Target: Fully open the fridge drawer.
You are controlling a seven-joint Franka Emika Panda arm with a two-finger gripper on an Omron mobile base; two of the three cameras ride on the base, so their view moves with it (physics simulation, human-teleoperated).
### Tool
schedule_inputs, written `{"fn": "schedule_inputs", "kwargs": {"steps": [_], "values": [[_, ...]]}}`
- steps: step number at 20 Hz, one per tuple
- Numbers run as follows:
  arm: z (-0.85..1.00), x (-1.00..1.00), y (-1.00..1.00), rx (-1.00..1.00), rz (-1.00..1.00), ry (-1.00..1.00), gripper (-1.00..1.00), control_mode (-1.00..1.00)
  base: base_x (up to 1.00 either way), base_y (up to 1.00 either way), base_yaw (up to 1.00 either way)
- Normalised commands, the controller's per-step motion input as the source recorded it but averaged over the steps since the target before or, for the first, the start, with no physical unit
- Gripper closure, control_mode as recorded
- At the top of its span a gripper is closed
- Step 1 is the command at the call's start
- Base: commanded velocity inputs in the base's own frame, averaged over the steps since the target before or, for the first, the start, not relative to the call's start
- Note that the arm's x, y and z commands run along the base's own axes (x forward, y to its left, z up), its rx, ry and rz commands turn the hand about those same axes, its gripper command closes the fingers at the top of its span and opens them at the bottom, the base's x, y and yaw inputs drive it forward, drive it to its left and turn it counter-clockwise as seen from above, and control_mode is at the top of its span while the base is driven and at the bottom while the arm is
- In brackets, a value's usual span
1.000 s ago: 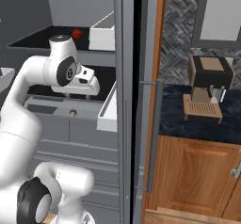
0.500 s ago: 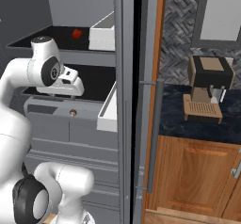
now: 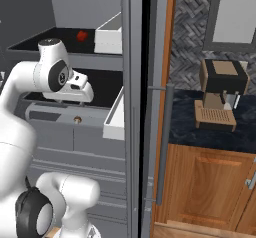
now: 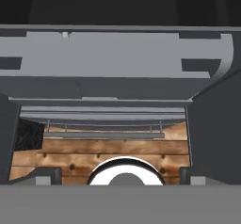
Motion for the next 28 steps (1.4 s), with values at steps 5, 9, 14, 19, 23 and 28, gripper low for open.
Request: {"fn": "schedule_inputs", "kwargs": {"steps": [5, 9, 14, 19, 23, 28], "values": [[0.0, 0.0, 0.0, 0.0, 0.0, 0.0, -1.0, -1.0, 0.0, 0.0, 0.0], [0.0, -0.01, 0.0, 0.0, 0.0, 0.0, -1.0, 1.0, -0.02, 0.05, 0.0], [0.0, 0.0, 0.0, 0.0, 0.0, 0.0, -1.0, 1.0, 0.0, 0.47, 0.0], [0.0, 0.0, 0.0, 0.0, 0.0, 0.0, -1.0, 1.0, 0.0, 0.57, 0.0], [0.0, 0.0, 0.0, 0.0, 0.0, 0.0, -1.0, 1.0, -0.2, 0.24, 0.0], [0.0, 0.0, 0.0, 0.0, 0.0, 0.0, -1.0, 1.0, -0.4, 0.0, 0.0]]}}
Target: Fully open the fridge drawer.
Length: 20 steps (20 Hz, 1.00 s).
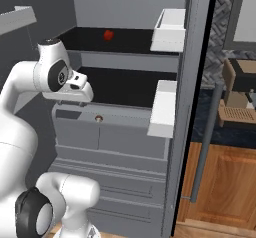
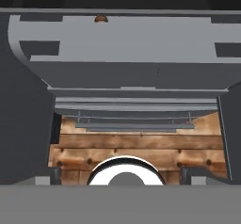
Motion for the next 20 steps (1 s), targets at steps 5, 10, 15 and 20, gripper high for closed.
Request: {"fn": "schedule_inputs", "kwargs": {"steps": [5, 10, 15, 20], "values": [[0.0, 0.0, 0.0, 0.0, 0.0, 0.0, -1.0, 1.0, -0.27, 0.0, 0.0], [0.0, -0.02, -0.13, 0.0, 0.0, 0.0, -1.0, -1.0, 0.0, 0.0, 0.0], [-0.01, 0.01, -0.24, 0.0, 0.0, 0.0, -1.0, -1.0, 0.0, 0.0, 0.0], [-0.17, 0.31, -0.28, 0.0, -0.03, 0.02, -1.0, -1.0, 0.0, 0.0, 0.0]]}}
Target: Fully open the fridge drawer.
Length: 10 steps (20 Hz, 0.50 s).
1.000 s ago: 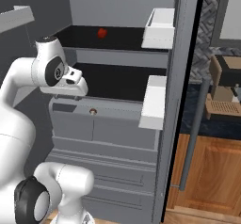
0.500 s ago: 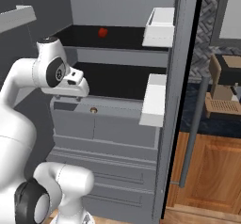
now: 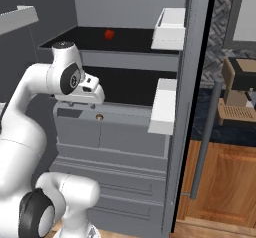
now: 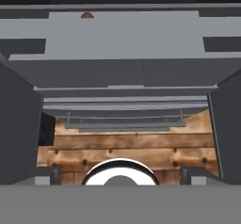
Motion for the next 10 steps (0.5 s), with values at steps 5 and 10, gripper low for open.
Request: {"fn": "schedule_inputs", "kwargs": {"steps": [5, 10], "values": [[-0.41, 0.41, -0.06, 0.0, -0.03, 0.0, -1.0, -1.0, 0.0, 0.0, 0.0], [-0.45, 0.43, 0.0, 0.0, 0.0, 0.0, -1.0, -1.0, 0.0, 0.0, 0.0]]}}
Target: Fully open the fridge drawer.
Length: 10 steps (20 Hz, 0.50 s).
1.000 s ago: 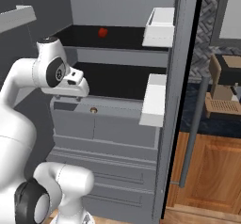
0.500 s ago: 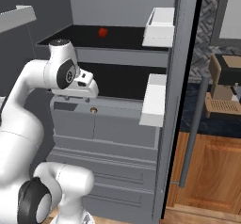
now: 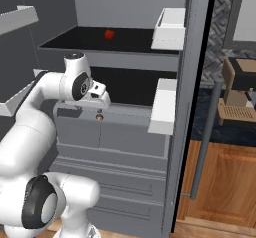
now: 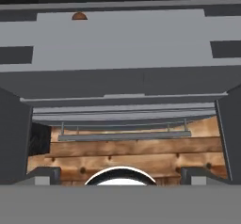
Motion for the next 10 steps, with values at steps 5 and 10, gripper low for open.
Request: {"fn": "schedule_inputs", "kwargs": {"steps": [5, 10], "values": [[-0.35, 0.47, 0.0, 0.0, 0.0, -0.03, -1.0, -1.0, 0.0, 0.0, 0.0], [-0.15, 0.44, 0.0, 0.0, -0.01, -0.05, -1.0, -1.0, 0.0, 0.0, 0.0]]}}
